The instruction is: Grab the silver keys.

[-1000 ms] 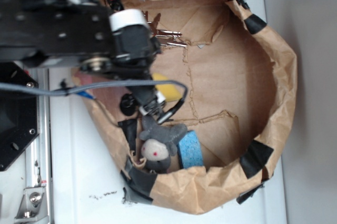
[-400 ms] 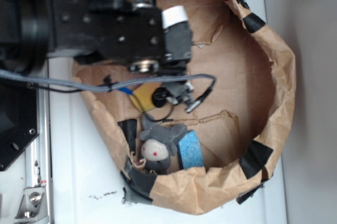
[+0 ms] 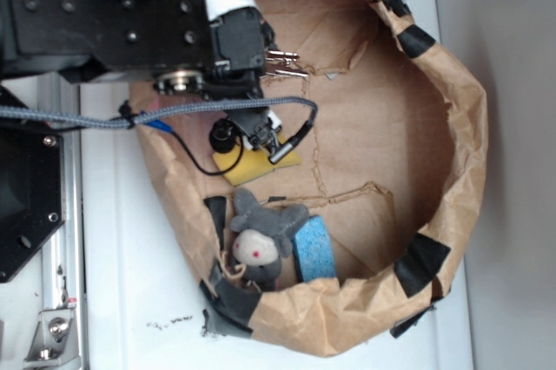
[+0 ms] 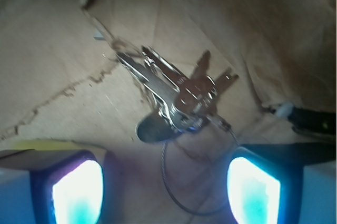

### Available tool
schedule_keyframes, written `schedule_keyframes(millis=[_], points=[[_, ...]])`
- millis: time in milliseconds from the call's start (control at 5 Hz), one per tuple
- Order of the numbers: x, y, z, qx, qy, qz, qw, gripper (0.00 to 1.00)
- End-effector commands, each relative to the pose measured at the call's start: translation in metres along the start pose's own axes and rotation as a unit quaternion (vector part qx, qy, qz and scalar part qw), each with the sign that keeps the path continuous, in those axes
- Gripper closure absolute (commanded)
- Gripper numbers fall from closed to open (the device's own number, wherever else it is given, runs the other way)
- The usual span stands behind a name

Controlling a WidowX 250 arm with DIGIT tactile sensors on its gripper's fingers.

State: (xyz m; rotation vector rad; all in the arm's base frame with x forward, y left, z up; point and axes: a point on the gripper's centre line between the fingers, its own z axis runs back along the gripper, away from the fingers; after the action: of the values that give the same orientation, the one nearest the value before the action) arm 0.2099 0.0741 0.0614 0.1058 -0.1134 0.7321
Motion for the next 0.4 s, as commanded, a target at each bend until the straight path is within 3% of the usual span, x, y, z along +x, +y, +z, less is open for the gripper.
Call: schedule_keyframes(millis=[0,200], points=[[0.017,0.008,0.005,0.003,-0.02,0.024,1.0,0.0],[0.01,0.018,0.002,0.005,-0.022,0.023,0.999,0.0]])
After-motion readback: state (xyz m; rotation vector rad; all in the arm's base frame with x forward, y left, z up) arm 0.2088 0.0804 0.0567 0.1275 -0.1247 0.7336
